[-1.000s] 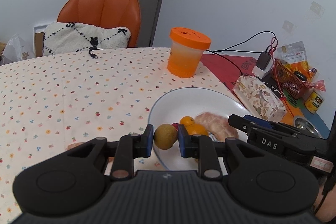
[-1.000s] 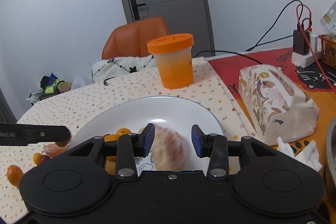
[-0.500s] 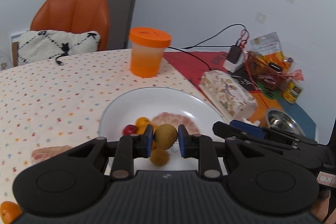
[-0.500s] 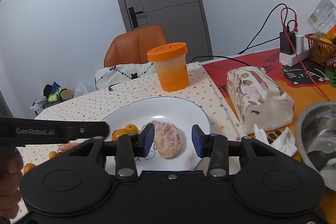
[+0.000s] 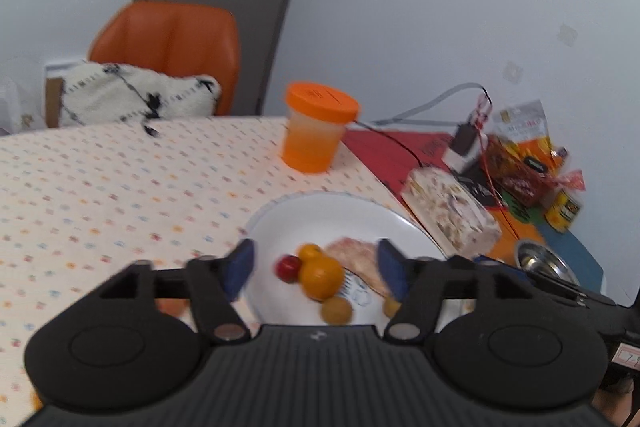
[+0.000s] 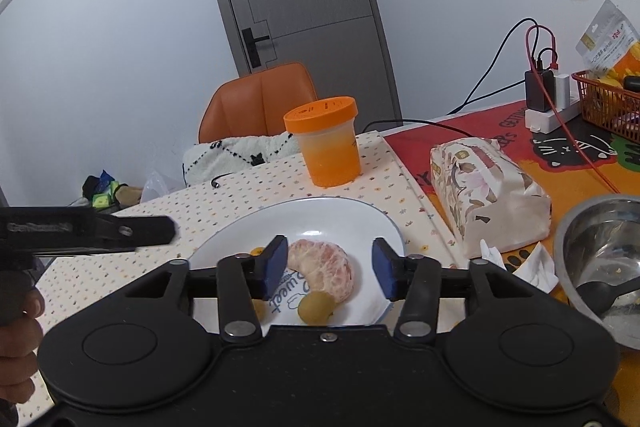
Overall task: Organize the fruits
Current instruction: 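Open both tools to drop the kiwi and pomelo segment onto the plate, then move both open tools back to the remaining fruit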
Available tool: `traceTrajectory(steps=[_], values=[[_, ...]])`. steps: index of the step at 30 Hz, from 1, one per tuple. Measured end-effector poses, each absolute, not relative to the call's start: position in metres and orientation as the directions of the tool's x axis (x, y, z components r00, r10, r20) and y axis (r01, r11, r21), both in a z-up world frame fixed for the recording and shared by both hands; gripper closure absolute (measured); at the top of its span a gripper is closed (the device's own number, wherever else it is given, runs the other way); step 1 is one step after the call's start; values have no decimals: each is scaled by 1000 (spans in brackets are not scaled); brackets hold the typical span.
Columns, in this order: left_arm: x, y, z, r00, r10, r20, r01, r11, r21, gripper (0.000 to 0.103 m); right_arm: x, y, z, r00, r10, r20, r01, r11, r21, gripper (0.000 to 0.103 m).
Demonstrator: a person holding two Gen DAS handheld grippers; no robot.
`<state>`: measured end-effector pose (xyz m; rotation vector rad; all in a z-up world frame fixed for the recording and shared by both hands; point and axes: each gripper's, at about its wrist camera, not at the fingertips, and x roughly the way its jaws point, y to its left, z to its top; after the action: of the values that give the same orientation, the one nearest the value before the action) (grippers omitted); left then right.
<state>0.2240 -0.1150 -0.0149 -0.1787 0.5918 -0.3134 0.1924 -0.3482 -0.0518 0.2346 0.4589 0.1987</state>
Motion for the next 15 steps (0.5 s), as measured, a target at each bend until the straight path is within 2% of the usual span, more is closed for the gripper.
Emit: traceTrajectory(steps=[5,15], values=[[209,-88,-9,830,-265,-490,178,959,-219,12,189,-352,-47,885,234,-401,-119,949,293,46],[183,-39,-9,858,-176,-482,81,974,-211,6,183,-337,-39,870,265,-415,-138,940,312,39]])
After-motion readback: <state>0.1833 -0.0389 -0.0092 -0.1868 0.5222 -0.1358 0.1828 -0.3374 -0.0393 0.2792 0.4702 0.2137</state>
